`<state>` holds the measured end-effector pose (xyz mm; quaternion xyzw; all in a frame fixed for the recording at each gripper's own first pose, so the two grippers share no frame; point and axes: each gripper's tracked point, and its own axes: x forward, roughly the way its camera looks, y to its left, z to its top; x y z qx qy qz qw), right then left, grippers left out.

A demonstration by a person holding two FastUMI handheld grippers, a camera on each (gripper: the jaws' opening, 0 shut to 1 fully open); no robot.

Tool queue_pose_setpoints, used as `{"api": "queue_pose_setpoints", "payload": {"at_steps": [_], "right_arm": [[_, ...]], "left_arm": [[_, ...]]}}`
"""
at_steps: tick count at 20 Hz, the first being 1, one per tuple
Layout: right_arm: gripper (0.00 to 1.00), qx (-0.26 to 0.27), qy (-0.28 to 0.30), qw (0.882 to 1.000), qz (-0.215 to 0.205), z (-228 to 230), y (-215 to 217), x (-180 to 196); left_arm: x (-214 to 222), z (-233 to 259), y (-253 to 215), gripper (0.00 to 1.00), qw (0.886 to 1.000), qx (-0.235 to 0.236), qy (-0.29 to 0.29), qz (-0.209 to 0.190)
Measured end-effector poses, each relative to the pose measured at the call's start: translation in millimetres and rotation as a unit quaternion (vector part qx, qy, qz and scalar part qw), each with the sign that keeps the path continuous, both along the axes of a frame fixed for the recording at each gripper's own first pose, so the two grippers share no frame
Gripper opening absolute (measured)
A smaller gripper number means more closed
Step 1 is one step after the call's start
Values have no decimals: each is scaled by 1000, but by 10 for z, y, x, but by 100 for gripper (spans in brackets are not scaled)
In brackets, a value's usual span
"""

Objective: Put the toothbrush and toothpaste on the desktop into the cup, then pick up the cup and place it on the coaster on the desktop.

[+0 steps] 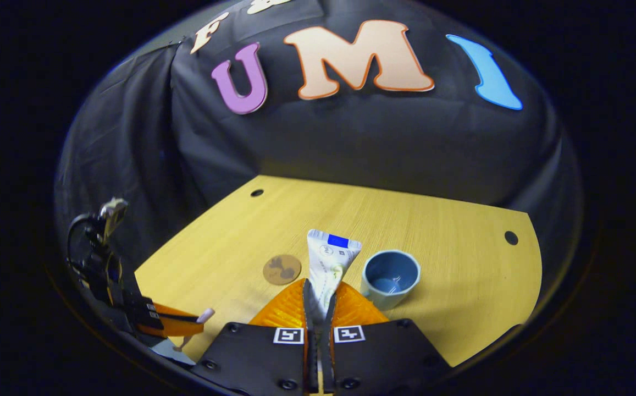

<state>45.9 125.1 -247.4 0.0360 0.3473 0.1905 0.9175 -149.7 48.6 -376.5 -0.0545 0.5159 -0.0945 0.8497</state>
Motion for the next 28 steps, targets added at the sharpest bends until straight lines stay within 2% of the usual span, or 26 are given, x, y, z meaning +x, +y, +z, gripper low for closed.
{"api": "queue_pose_setpoints", "payload": {"at_steps": [5, 7, 13, 15, 22, 28], "right_arm": [[6, 45, -17, 996, -74, -54, -281, 598], [5, 51, -29, 993, -98, -68, -367, 712], [5, 75, -46, 987, -133, -180, -417, 1107], [5, 75, -46, 987, -138, -266, -417, 1163], [6, 10, -66, 992, -110, -488, -417, 1191], [22, 1, -29, 995, -100, -725, -378, 836]], "left_arm": [[-22, 58, -53, 0, 1000, 2, -5, 3], [-35, 91, -53, 0, 1000, 4, -5, 7], [-35, 172, -9, 0, 1000, 10, -8, 25], [-40, 211, 1, 0, 999, 15, -12, 29], [71, 325, -14, 0, 998, 21, -35, 38], [237, 471, -81, 0, 997, 14, -67, 37]]}}
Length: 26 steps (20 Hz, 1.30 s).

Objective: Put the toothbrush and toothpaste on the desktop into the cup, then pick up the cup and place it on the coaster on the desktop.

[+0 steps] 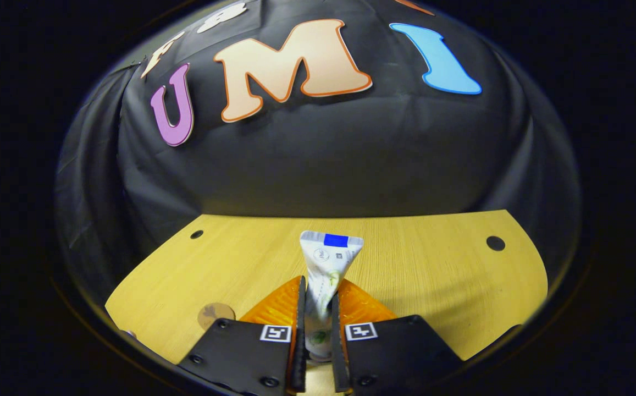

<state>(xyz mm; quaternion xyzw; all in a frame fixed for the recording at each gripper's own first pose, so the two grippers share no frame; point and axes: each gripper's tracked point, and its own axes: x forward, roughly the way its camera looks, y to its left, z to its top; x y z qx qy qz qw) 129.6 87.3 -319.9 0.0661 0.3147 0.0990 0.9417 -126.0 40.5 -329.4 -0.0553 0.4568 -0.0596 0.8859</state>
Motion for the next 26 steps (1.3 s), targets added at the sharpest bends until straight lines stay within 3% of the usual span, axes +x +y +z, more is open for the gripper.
{"api": "queue_pose_setpoints", "payload": {"at_steps": [2, 5, 18, 22, 26], "right_arm": [[39, 14, 10, 1000, 19, -32, 62, -176], [100, 19, 8, 1000, 21, 23, -30, -378], [99, 17, 21, 996, -83, 178, -1244, -1035], [99, 5, 32, 994, -103, 158, -1541, -1252], [96, 7, 28, 992, -124, 247, -1739, -1297]], "left_arm": [[29, 75, -19, 0, 1000, -3, -8, -2], [94, 116, -54, 0, 1000, -13, -17, -10], [1148, 672, -794, 0, 987, -54, -126, -82], [1501, 818, -1042, 0, 982, -90, -150, -76], [2020, 943, -1134, 0, 972, -111, -203, -40]]}}
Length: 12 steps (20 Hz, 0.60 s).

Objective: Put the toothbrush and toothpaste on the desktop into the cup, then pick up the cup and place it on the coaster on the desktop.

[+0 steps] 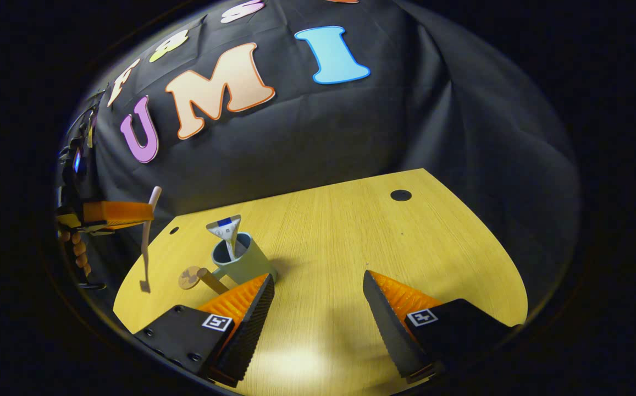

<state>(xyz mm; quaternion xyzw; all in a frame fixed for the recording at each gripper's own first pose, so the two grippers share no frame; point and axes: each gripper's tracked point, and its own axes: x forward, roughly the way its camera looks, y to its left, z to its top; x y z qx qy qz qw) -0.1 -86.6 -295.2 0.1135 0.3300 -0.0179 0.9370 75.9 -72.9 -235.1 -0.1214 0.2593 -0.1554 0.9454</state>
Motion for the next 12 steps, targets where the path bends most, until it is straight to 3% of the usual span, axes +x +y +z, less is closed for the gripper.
{"api": "queue_pose_setpoints", "payload": {"at_steps": [4, 8, 12], "right_arm": [[99, -2, 2, 1000, -10, 42, -124, -81], [99, -19, 9, 1000, -15, 48, -258, -154], [99, -40, 24, 999, -16, -15, -405, -263]], "left_arm": [[375, 52, -255, 0, 999, -37, -28, 14], [747, 35, -412, 1, 996, -32, -69, 35], [909, -231, -559, 0, 997, -32, -54, 36]]}}
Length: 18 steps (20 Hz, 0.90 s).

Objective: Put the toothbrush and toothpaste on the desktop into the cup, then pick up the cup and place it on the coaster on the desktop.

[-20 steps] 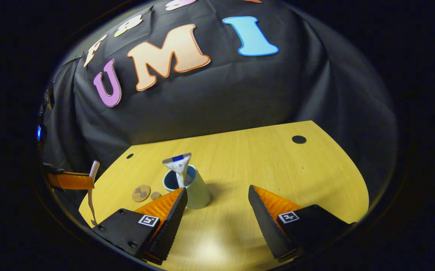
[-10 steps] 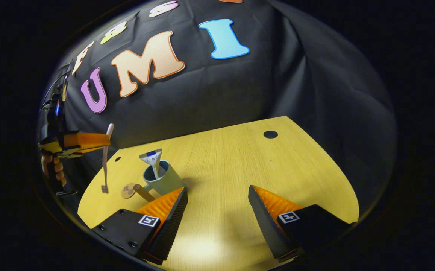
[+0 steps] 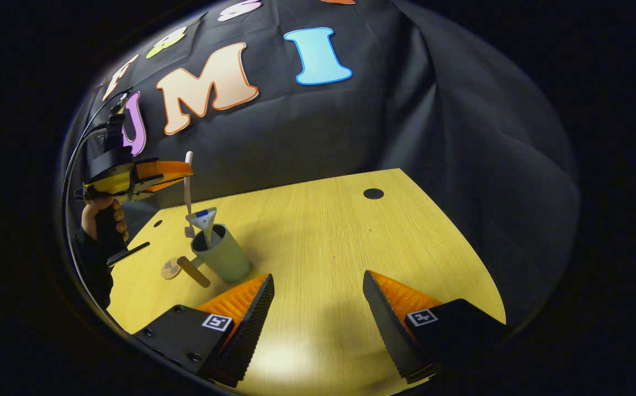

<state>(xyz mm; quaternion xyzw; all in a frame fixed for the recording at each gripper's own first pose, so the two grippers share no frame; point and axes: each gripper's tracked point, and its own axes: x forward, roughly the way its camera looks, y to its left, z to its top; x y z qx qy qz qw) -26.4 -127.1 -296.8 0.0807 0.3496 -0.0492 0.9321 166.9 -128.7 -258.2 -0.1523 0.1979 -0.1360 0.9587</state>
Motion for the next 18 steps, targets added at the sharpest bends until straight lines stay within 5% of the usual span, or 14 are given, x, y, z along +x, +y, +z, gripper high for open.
{"api": "queue_pose_setpoints", "payload": {"at_steps": [7, 14, 15, 16, 17, 18], "right_arm": [[99, 8, 9, 1000, -11, -28, -69, 39], [99, 19, 10, 999, 26, 10, 146, 226], [99, 24, 11, 999, 33, 23, 201, 242], [99, 26, 16, 999, 44, 22, 262, 255], [99, 32, 25, 997, 59, 19, 357, 252], [99, 42, 36, 996, 76, 27, 470, 246]], "left_arm": [[-166, -381, -79, 0, 999, 5, 43, 0], [-576, -429, -114, 4, 999, 30, 40, -10], [-645, -438, -136, 17, 999, 24, 45, -14], [-707, -441, -130, 19, 998, 22, 50, -14], [-760, -429, -86, 38, 998, 25, 50, -8], [-799, -414, -18, 45, 998, 34, 49, 3]]}}
